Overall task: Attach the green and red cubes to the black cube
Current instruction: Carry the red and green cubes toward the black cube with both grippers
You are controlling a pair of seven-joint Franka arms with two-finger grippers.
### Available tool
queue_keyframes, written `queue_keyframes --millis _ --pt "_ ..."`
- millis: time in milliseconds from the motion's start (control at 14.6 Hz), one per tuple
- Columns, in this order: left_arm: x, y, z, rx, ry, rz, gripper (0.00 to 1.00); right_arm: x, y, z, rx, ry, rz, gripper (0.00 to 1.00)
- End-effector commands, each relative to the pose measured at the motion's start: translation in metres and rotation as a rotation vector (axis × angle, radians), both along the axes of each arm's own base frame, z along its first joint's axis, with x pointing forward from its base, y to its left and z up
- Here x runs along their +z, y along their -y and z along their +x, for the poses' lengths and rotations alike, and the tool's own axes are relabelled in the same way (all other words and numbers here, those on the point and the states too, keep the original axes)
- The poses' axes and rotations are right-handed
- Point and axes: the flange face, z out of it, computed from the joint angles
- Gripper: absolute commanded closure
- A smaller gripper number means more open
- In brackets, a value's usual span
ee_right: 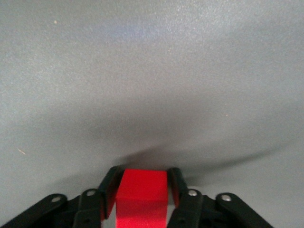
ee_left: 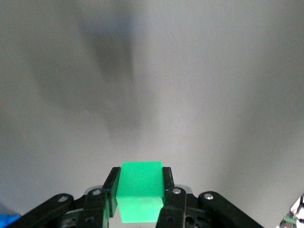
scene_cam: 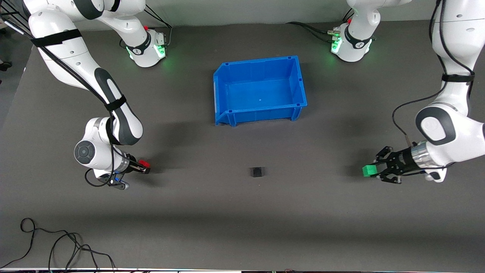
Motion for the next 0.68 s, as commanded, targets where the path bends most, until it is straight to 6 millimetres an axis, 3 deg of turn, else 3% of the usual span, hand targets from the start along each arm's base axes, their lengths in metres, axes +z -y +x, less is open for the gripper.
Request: queue_keyframes --millis 0,68,205,342,479,616 --pt "0.003 0.070 0.004 -0.015 -0.028 0.010 0.89 -0.013 0.001 0.000 -0.040 0.025 -0.001 0.89" --pt "0.005 0.095 0.006 -0.009 -0.031 0.011 0.89 -0.013 0.000 -0.001 -0.054 0.026 -0.002 1.00" --pt "0.001 0.155 0.008 -0.005 -0.036 0.023 0.89 -0.006 -0.011 0.000 -0.109 0.036 -0.002 1.00" --pt "-0.001 0.203 0.008 -0.057 -0.021 0.022 0.89 -0.001 -0.041 0.000 -0.186 0.039 -0.005 1.00" --pt "-0.006 0.233 0.010 -0.070 -0.026 0.020 0.89 0.007 -0.082 0.001 -0.274 0.052 -0.003 1.00" --pt "-0.005 0.249 0.013 -0.073 -0.022 0.023 0.89 0.017 -0.126 0.003 -0.382 0.069 0.005 1.00"
